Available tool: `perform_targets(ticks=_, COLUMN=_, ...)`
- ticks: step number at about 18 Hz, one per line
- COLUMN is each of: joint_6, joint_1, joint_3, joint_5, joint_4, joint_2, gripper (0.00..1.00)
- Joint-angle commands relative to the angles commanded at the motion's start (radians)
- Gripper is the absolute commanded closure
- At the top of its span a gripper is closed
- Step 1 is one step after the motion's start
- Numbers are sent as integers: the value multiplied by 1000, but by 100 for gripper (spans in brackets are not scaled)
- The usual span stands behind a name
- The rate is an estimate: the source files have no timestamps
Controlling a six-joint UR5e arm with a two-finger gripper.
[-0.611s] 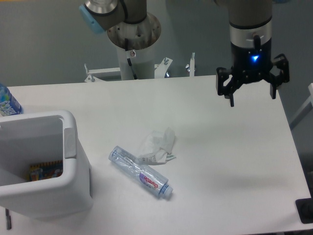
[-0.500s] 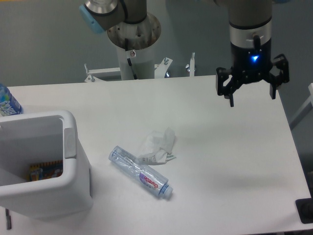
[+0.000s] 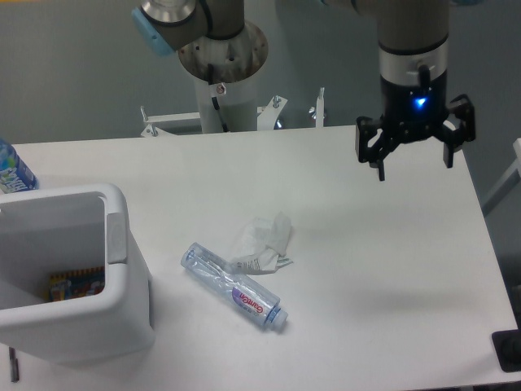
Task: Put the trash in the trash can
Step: 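Move the open gripper toward the crumpled white tissue, then lower the gripper onto the white tissue and close on it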
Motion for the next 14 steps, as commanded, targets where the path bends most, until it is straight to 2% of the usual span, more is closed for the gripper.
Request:
perform_targets(ticks=3, joint_6=-3, joint_1=-32, joint_3=-72, joint_5=-15, joint_4=78, joint_2=-6, gripper=0)
perform_targets(ticks=6, joint_6=3, joint_1=-46, joint_3=-179, joint_5=-15, joint_4=163, joint_2=-2, gripper=0)
perform_targets(ticks=10, joint_6=26, joint_1=-78, joint_3=-264, joint_5=-15, joint_4=170, joint_2=-11, gripper=0)
perform_targets(ticks=14, joint_6=210, joint_1=-97, joint_3=-347, joint_5=-14, joint_4=172, joint_2=-11, gripper=0)
